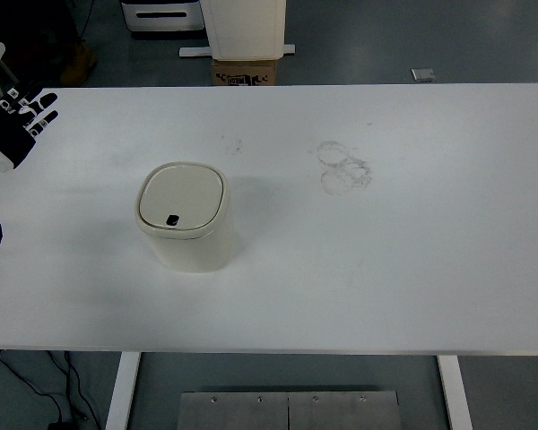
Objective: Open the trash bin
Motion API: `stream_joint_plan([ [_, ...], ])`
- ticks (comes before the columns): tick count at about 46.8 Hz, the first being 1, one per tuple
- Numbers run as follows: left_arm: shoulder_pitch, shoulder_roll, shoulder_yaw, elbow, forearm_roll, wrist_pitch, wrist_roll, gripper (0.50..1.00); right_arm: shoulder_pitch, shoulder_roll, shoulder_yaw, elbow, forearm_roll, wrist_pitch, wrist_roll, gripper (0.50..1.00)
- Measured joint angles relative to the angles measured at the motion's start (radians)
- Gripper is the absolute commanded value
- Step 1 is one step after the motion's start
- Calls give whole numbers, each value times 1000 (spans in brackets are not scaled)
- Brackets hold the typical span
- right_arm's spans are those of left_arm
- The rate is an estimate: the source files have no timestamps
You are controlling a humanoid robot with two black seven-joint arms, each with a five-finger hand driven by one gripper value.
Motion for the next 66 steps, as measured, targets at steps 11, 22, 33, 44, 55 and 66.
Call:
stream_joint_plan([
  [11, -11, 12, 25, -1, 6, -2, 0, 1000, 0, 0, 0, 0, 0, 0, 0, 991],
  [22, -73, 42, 121, -48, 3, 19, -1, 1000, 0, 0, 0, 0, 0, 0, 0, 991],
  [33, -224, 101, 447, -170, -5, 122, 0, 1000, 0, 0, 0, 0, 0, 0, 0, 991],
  [44, -354, 182, 640, -334, -5, 126, 2, 1000, 0, 0, 0, 0, 0, 0, 0, 991],
  [55, -485, 260, 854, -490, -2, 118, 8, 1000, 0, 0, 0, 0, 0, 0, 0, 991],
  [66, -619, 280, 1039, -546, 5, 96, 8, 1000, 0, 0, 0, 0, 0, 0, 0, 991],
])
